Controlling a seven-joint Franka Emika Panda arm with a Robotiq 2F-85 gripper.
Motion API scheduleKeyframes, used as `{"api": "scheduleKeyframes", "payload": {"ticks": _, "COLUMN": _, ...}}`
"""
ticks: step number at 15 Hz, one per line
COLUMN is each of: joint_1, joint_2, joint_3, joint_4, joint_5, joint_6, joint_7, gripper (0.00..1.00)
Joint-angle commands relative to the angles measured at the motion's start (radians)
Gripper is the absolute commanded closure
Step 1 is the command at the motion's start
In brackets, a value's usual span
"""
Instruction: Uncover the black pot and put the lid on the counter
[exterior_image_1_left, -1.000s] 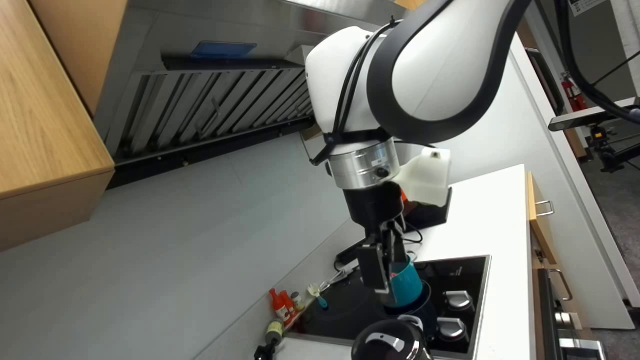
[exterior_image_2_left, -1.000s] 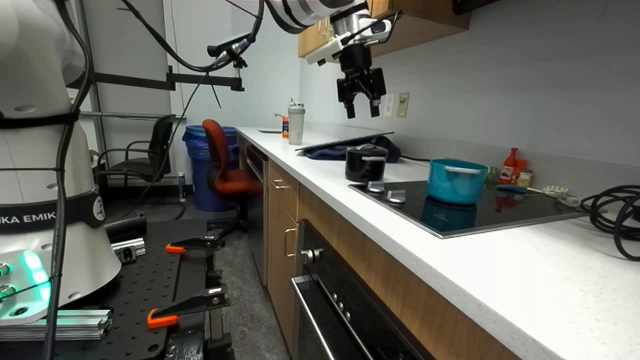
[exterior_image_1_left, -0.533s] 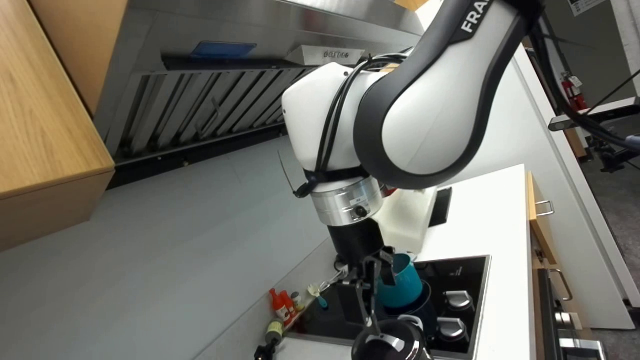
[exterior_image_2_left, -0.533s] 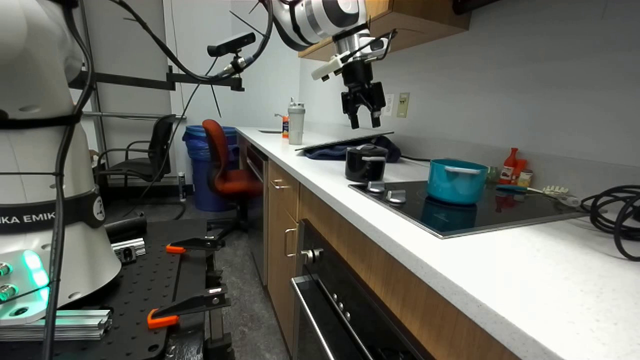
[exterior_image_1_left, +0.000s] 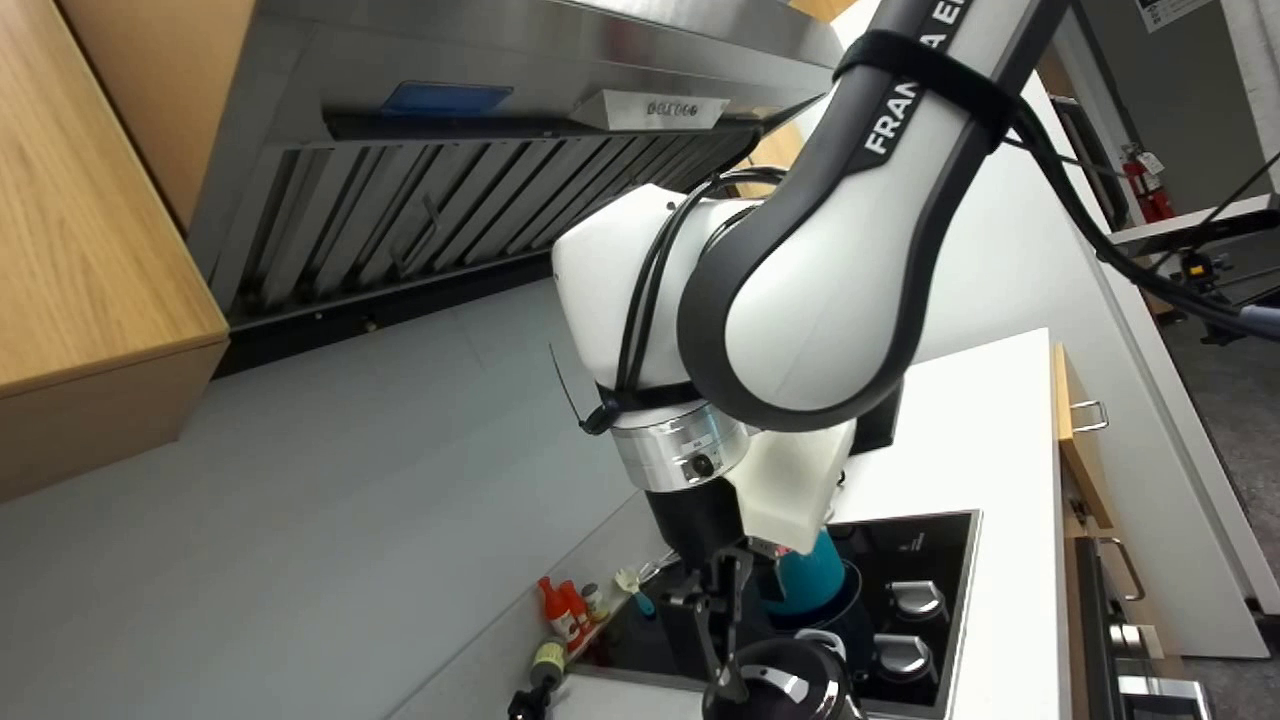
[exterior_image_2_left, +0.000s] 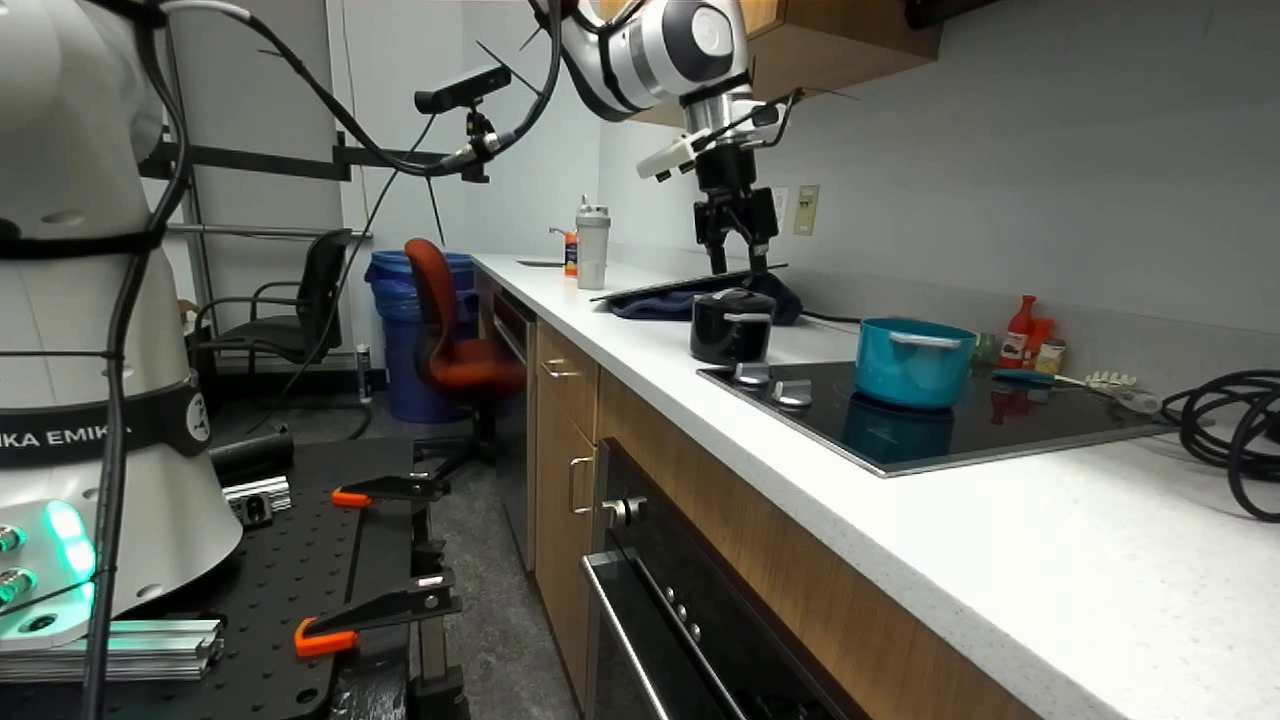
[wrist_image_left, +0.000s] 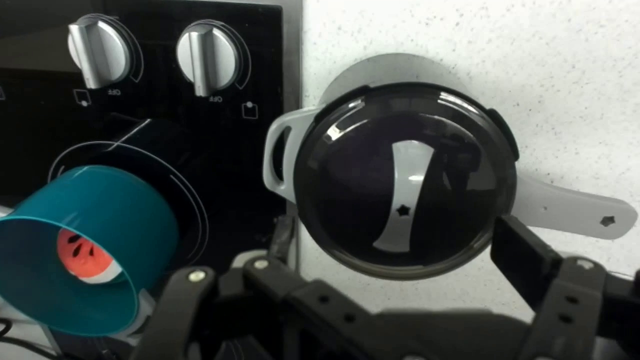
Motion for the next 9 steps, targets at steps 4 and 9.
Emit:
{"api": "scheduleKeyframes", "payload": {"ticks": 4, "joint_1": 0.026, "joint_2": 0.071, "joint_3": -0.025, "joint_4": 0.06, "joint_5": 0.046, "joint_6": 0.005, "joint_7": 0.003, "gripper": 0.0}}
{"api": "scheduleKeyframes", "payload": {"ticks": 9, "joint_1": 0.033, "joint_2": 0.086, "joint_3": -0.032, "joint_4": 0.072, "joint_5": 0.07, "joint_6": 0.002, "joint_7": 0.008, "gripper": 0.29}}
